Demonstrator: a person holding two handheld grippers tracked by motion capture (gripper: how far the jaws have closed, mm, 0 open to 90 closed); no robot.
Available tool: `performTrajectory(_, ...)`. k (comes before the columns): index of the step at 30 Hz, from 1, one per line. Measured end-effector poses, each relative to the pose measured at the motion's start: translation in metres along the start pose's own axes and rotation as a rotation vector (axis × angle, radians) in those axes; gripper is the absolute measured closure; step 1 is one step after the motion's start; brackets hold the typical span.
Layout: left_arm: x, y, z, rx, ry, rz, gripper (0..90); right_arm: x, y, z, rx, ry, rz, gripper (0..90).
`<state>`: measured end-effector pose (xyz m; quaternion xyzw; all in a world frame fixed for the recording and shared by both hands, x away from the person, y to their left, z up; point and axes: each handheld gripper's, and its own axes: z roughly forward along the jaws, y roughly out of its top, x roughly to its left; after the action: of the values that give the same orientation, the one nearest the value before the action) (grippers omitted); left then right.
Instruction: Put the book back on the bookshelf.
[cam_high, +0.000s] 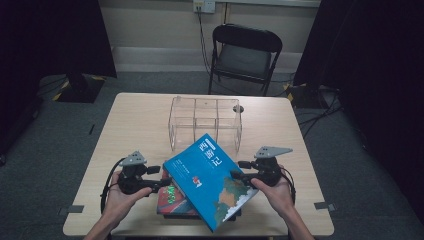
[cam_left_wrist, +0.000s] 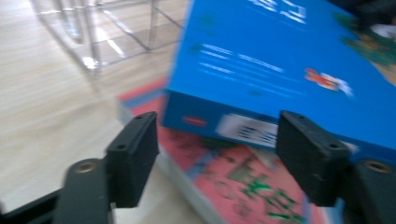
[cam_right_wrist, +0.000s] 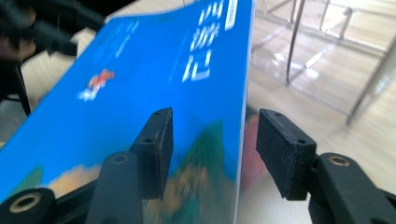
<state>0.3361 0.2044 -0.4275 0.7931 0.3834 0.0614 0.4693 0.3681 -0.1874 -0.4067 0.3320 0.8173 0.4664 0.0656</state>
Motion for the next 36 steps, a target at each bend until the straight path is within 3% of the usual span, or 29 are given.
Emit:
performTrajectory(4, -0.008, -0.003, 0.009, 0.020, -0.040, -0.005, 29.9, -0.013, 0.010, 0.019, -0.002, 0.031, 0.025, 48.5)
performTrajectory(8, -0.011, -0.003, 0.011, 0.019, -0.017, 0.023, 28.1, -0.016, 0.007, 0.023, 0.005, 0.061, 0.045, 49.7)
performTrajectory(9, -0.010, -0.002, 0.012, 0.013, -0.018, 0.010, 27.6, -0.016, 0.007, 0.023, 0.006, 0.070, 0.049, 51.3)
performTrajectory(10, -0.005, 0.000, 0.013, -0.003, -0.036, -0.033, 26.9, -0.013, 0.006, 0.024, 0.010, 0.084, 0.041, 50.6)
performTrajectory(11, -0.005, 0.000, 0.013, -0.003, -0.036, -0.033, 26.5, -0.013, 0.006, 0.024, 0.010, 0.084, 0.041, 50.6)
performTrajectory(14, 0.001, 0.004, 0.017, -0.013, -0.054, -0.058, 24.5, -0.004, 0.003, 0.020, 0.007, 0.029, 0.030, 50.4)
performTrajectory(20, 0.007, 0.010, 0.021, -0.023, -0.077, -0.082, 22.6, 0.004, 0.002, 0.017, 0.014, -0.023, 0.012, 50.1)
performTrajectory(25, 0.008, 0.011, 0.021, -0.022, -0.078, -0.083, 22.3, 0.006, -0.001, 0.015, 0.006, -0.027, 0.027, 49.4)
performTrajectory(27, 0.002, 0.012, 0.021, -0.038, -0.036, -0.098, 23.7, 0.009, -0.001, 0.014, 0.010, -0.042, 0.014, 49.2)
performTrajectory(29, -0.006, 0.012, 0.021, -0.034, -0.025, -0.065, 23.8, 0.011, -0.002, 0.012, 0.011, -0.049, 0.004, 49.2)
performTrajectory(31, -0.012, 0.009, 0.018, -0.024, -0.051, -0.048, 27.0, 0.009, -0.004, 0.010, 0.003, -0.032, 0.021, 49.3)
performTrajectory(32, -0.014, 0.007, 0.018, -0.026, -0.057, -0.056, 27.5, 0.006, -0.007, 0.010, -0.010, -0.010, 0.035, 49.3)
performTrajectory(36, -0.017, 0.006, 0.023, -0.036, -0.033, -0.091, 21.6, 0.007, -0.006, 0.009, -0.003, -0.018, 0.013, 49.3)
